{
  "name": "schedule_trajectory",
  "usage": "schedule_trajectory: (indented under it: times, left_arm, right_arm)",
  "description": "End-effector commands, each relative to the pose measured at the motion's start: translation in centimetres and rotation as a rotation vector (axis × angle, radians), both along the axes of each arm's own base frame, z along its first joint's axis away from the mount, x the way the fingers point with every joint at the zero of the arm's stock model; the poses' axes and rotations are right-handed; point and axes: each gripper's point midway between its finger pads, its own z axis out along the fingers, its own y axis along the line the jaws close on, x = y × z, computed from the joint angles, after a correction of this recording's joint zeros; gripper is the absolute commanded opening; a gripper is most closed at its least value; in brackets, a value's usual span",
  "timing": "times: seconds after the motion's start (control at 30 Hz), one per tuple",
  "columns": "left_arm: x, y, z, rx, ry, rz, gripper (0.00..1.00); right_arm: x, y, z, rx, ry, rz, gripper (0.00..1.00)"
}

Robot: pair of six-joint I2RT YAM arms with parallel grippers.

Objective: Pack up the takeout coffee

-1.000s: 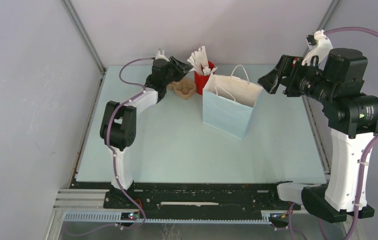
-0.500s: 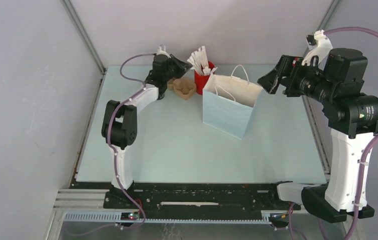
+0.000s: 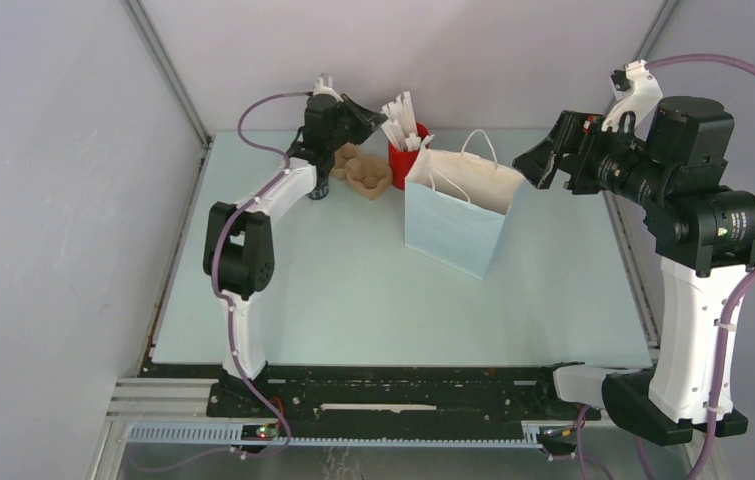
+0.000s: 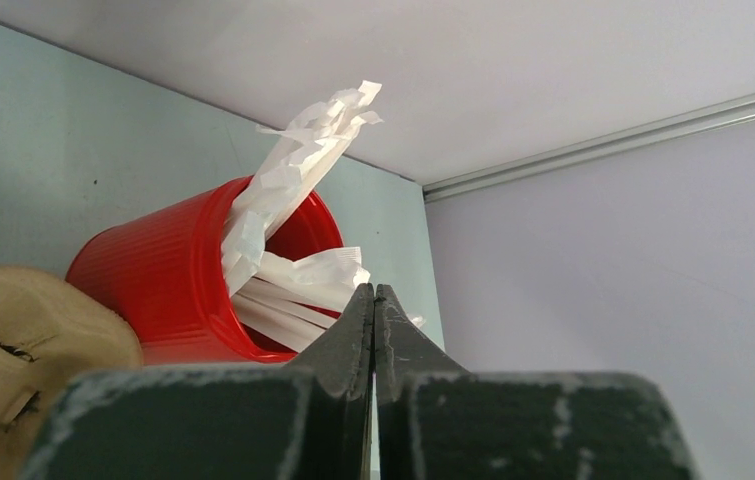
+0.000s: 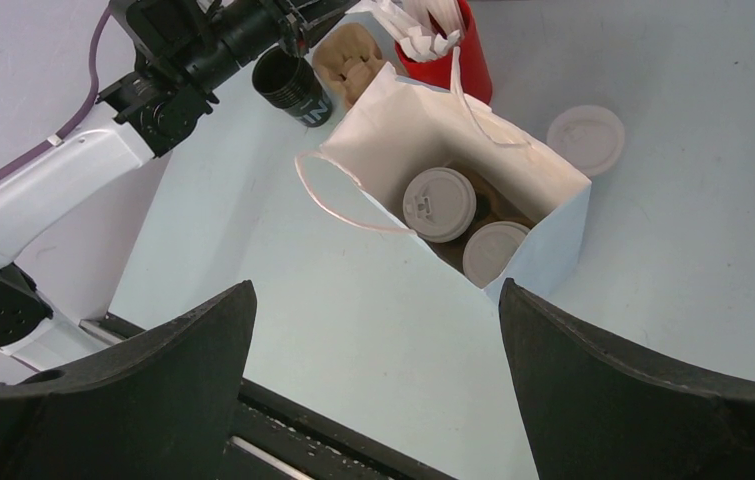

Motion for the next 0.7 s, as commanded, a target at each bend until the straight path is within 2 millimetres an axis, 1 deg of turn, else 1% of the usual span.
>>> schedule_trajectory:
  times: [0.0, 0.07, 0.27, 0.4, 0.43, 0.57, 0.67]
  left_arm:
    - [-1.0, 0.7, 6.8, 0.008, -0.129, 0.024, 0.0]
    - [-1.2, 1.2, 8.4, 0.026, -0.164, 0.04, 0.0]
    - [-2.3, 2.5, 14.3, 0.06, -0.261, 0.073, 0.0]
    - [-3.2, 3.1, 17.5, 0.048, -0.311, 0.087, 0.0]
    - [-3.5, 3.1, 18.6, 0.039, -0.328, 0.088, 0.0]
    - [-4.5, 3.3, 21.2, 0.019, -0.364, 0.079, 0.0]
    - [-5.6, 3.4, 23.2, 0.004, -0.4, 0.07, 0.0]
  right_arm:
    - [0.0, 0.0, 0.6, 0.002, -0.032, 0.009, 1.0]
    - [0.0, 0.0, 0.7, 0.002, -0.036, 0.009, 1.0]
    - [0.1, 0.3, 0.8, 0.015, -0.033, 0.02, 1.0]
    - [0.2, 0.5, 0.9, 0.024, -0.034, 0.029, 1.0]
    - [0.2, 0.6, 0.9, 0.026, -0.034, 0.031, 1.0]
    - [-0.1, 0.8, 1.0, 0.035, -0.035, 0.042, 1.0]
    - [-0.3, 0.9, 1.1, 0.039, -0.036, 0.048, 1.0]
